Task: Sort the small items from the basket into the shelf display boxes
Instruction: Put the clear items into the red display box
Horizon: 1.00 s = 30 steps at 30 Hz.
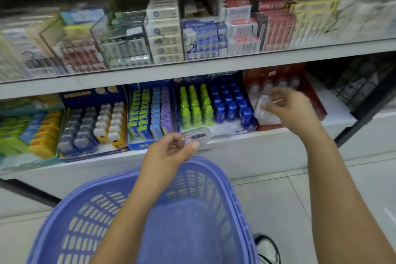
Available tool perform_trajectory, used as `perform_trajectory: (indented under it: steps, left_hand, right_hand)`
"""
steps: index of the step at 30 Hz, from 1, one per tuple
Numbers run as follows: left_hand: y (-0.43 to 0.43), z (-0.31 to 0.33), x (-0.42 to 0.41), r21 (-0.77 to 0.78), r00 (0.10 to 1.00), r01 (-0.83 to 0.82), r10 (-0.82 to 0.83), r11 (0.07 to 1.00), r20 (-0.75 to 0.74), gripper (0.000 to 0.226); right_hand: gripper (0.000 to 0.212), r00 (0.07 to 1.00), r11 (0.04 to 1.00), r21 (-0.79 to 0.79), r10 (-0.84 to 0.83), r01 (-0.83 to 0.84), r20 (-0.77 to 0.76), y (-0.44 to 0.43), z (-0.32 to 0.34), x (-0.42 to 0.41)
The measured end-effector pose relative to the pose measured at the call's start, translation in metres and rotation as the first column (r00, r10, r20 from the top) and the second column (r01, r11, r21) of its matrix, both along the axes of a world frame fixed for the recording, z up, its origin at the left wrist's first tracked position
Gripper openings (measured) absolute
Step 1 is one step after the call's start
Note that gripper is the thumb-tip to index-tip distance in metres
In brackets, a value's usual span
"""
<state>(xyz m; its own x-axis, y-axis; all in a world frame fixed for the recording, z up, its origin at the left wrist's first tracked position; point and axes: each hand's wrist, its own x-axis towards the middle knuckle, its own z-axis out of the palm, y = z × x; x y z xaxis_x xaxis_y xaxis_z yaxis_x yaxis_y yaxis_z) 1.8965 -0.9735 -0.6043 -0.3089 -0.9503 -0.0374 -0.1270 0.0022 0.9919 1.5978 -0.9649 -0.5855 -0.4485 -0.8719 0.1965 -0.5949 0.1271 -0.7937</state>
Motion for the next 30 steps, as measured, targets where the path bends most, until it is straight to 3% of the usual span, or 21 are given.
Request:
perform_trajectory:
  steps: [3,7,10,14,19,24,28,30]
  left_hand:
    - [-0.005,0.007,-0.013,-0.044,0.998,-0.040,0.042,0.998,0.038,0.035]
    - [-0.011,0.011,-0.035,-0.098,0.998,-0.023,0.028,0.995,0.055,0.013]
    - [-0.013,0.012,-0.049,-0.131,0.999,0.014,-0.008,0.991,0.047,0.014]
    - [-0.015,0.012,-0.060,-0.168,0.996,0.038,-0.023,0.985,0.089,0.022]
    - [-0.019,0.016,-0.072,-0.180,0.993,0.023,-0.001,0.983,0.117,0.025]
    - [-0.031,0.036,-0.104,-0.287,0.986,0.045,0.004,0.957,0.166,0.025]
    - [-0.055,0.048,-0.145,-0.380,0.956,0.159,-0.046,0.911,0.291,0.030]
    - [-0.066,0.047,-0.164,-0.401,0.919,0.230,-0.062,0.886,0.389,0.034]
  right_hand:
    - [0.030,0.985,1.000,-0.011,0.007,-0.009,-0.174,-0.018,-0.005,-0.030]
    - [0.028,0.908,0.999,0.047,0.004,0.018,-0.419,-0.038,-0.011,-0.060]
    - [0.039,0.875,0.997,0.072,0.013,0.024,-0.484,-0.043,-0.015,-0.070]
    - [0.039,0.878,1.000,0.028,0.016,-0.003,-0.479,-0.039,-0.023,-0.073]
    - [0.041,0.876,0.992,0.129,0.072,-0.011,-0.478,-0.043,-0.034,-0.070]
    - [0.039,0.933,0.997,0.077,0.020,0.009,-0.358,-0.044,-0.033,-0.070]
    - [0.048,0.975,0.993,0.121,0.034,-0.007,-0.218,-0.037,-0.034,-0.066]
    - [0.056,0.973,0.992,0.121,0.009,0.019,-0.229,-0.029,-0.038,-0.064]
